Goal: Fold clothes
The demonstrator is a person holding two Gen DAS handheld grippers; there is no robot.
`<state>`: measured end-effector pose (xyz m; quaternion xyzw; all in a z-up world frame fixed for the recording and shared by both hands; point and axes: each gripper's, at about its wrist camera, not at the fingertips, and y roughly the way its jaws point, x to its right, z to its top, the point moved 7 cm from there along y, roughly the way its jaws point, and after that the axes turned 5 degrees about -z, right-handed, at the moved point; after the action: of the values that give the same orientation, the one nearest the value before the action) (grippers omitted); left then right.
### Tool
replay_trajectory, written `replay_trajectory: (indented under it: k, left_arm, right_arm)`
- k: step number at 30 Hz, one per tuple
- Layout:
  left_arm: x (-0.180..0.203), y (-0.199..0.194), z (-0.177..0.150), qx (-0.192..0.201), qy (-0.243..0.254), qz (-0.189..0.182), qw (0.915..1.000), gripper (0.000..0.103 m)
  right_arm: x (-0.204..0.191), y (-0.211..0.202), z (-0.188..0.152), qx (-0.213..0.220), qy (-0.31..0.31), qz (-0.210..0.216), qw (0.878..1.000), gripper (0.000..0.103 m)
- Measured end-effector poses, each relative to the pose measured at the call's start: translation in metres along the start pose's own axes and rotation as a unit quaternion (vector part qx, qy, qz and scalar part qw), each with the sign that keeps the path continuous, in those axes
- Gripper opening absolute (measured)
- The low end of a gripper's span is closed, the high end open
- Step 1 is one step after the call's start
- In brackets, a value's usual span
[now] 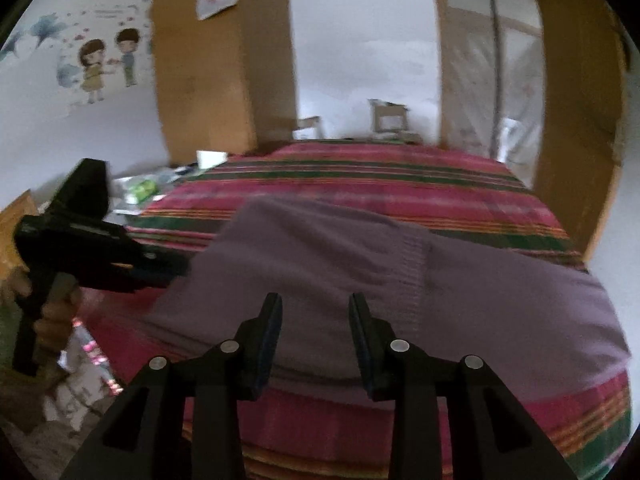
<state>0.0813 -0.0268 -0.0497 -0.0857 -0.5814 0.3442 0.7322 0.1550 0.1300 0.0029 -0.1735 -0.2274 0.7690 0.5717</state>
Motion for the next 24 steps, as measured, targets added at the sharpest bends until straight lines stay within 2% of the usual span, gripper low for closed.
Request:
replay_trajectory:
  k: [11,15,16,17,18,21,24]
  left_arm:
    - [-0.003,-0.001,-0.012,-0.034,-0.018,-0.050,0.9980,0.033]
    - [0.000,-0.002,-0.007,-0.041,-0.028,-0.071,0.9962,0.033]
    - [0.001,-0.003,-0.006,-0.042,-0.031,-0.078,0.9956,0.033]
    - [0.002,-0.003,-0.005,-0.043,-0.035,-0.086,0.9948,0.033]
    - [0.004,-0.004,-0.003,-0.045,-0.039,-0.095,0.9937,0.033]
    - [0.008,-0.006,0.002,-0.046,-0.042,-0.105,0.9925,0.033]
    - [0.011,-0.005,0.004,-0.048,-0.044,-0.108,0.9920,0.033]
  right_arm:
    - [-0.073,0.031,-0.012,-0.031,-0.084,0.075,0.993,0.037]
    - [-0.098,0.028,-0.017,-0.019,-0.136,0.082,0.987,0.037]
    - [-0.103,0.027,-0.017,-0.013,-0.148,0.081,0.986,0.043]
    - [-0.107,0.026,-0.017,-0.008,-0.153,0.082,0.985,0.060]
    - [-0.112,0.026,-0.017,-0.004,-0.158,0.084,0.984,0.065]
    - [-0.124,0.028,-0.019,-0.001,-0.178,0.078,0.981,0.066]
    - [-0.133,0.034,-0.021,0.009,-0.200,0.051,0.979,0.066]
